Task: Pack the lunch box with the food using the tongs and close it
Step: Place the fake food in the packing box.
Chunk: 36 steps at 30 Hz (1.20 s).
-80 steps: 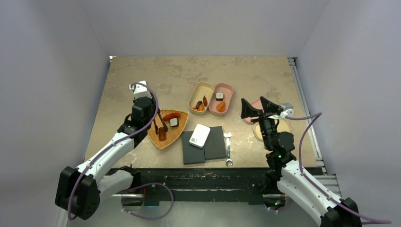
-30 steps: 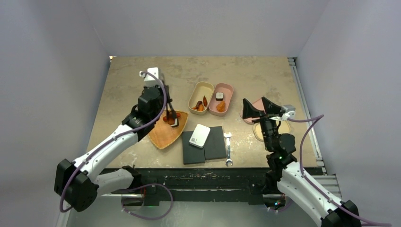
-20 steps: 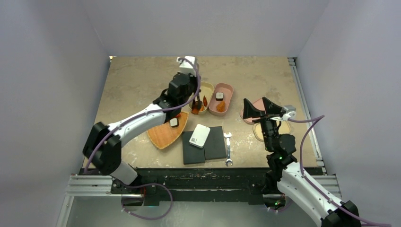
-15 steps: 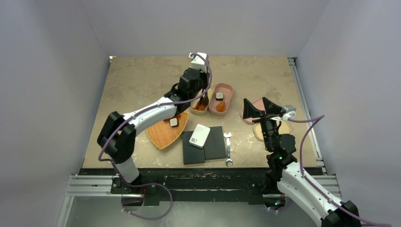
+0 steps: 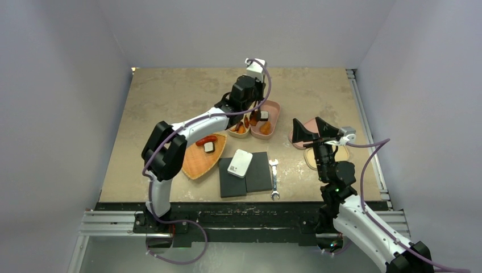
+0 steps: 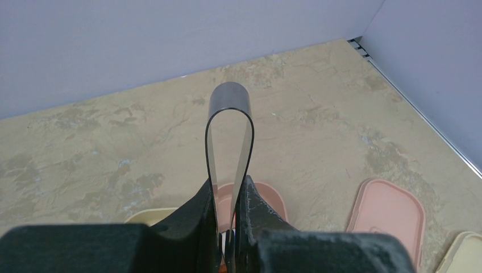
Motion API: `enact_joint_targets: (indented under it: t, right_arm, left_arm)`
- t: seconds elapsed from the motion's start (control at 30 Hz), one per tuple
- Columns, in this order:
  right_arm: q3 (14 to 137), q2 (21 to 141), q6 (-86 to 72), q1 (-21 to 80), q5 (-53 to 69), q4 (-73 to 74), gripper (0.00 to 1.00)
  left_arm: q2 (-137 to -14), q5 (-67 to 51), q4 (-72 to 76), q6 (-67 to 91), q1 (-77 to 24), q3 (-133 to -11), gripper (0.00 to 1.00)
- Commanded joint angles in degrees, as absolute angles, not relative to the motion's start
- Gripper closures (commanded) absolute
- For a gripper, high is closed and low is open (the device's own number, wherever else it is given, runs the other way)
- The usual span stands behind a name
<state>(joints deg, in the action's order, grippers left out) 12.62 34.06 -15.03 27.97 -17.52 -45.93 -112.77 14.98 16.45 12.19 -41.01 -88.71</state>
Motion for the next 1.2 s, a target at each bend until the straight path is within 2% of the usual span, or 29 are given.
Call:
enact_joint_targets:
  t: [0.0,0.13,0.3,0.5,0.67,0.9,1.17]
  right_arm:
    - [12.5,33.5,-15.0,28.0,-18.6,-47.6,0.01]
    - [12.6,33.5,-15.1,28.0,-18.5,-47.6,0.01]
    - [12.6,33.5,-15.1,28.0,-18.3,-47.5,0.01]
    - [12.6,33.4,-15.2,28.0,-18.3,-47.5,0.01]
    - [12.7,33.4,-15.2,28.0,-18.3,-47.5,0.01]
    - [12.6,33.4,-15.1,28.0,-18.3,-47.5,0.01]
    - [12.6,33.3,-15.2,28.0,-18.3,-47.5,0.01]
  left_arm:
    - [-114.6,13.9,18.0,11.7,-41.4,-93.2,1.00]
    - [-115.6,14.8,17.6,12.3,-41.3,-94.3,1.00]
    - [-116.0,15.1,17.2,12.8,-41.3,-94.4,0.83]
    - [-115.9,15.2,17.1,12.9,-41.4,-94.3,0.72]
    - [-115.4,15.4,17.1,12.5,-41.5,-93.9,0.72]
    - [-112.1,15.8,17.3,12.2,-41.7,-92.8,0.78]
    - [-98.8,19.3,15.2,12.7,-41.7,-83.6,0.80]
